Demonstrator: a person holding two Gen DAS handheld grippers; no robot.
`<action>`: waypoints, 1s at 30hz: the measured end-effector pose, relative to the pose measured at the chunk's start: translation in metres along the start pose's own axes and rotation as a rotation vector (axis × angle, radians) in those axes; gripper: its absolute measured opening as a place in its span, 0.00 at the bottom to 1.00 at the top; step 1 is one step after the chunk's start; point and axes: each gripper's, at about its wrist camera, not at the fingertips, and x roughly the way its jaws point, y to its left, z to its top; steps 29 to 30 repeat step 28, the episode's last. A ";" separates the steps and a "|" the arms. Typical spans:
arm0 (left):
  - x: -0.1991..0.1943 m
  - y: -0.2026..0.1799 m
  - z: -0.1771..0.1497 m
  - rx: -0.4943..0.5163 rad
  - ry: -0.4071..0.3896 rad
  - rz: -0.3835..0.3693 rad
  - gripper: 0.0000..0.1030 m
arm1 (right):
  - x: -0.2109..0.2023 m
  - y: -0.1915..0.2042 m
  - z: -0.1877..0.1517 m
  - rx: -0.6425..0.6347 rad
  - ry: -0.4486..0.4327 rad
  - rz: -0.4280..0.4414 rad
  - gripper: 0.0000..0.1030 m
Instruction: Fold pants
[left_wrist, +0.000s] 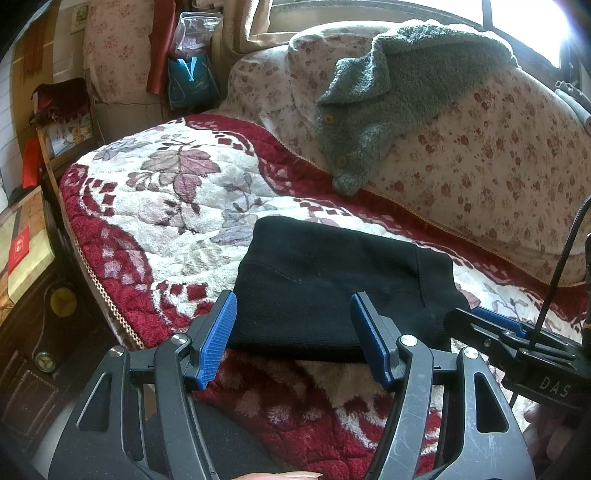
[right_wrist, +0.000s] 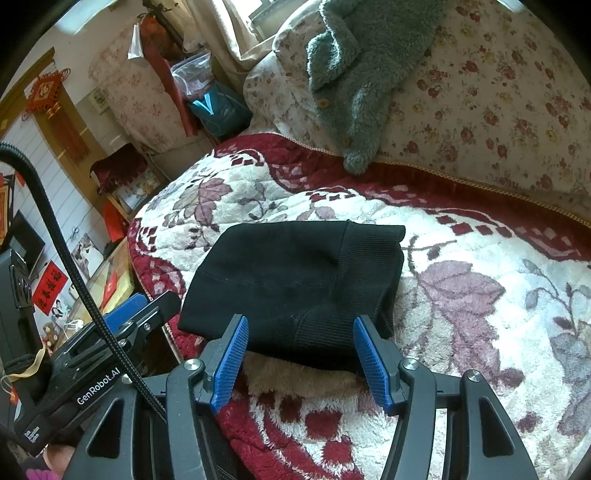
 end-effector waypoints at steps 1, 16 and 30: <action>0.000 0.000 0.000 0.000 0.000 0.000 0.62 | 0.000 0.000 0.000 0.000 0.000 -0.001 0.55; -0.001 0.005 -0.001 -0.012 0.002 0.000 0.62 | 0.003 0.001 -0.003 -0.008 0.011 0.006 0.55; -0.002 0.003 -0.001 0.001 0.012 -0.015 0.62 | -0.006 -0.004 -0.004 0.001 0.001 0.017 0.55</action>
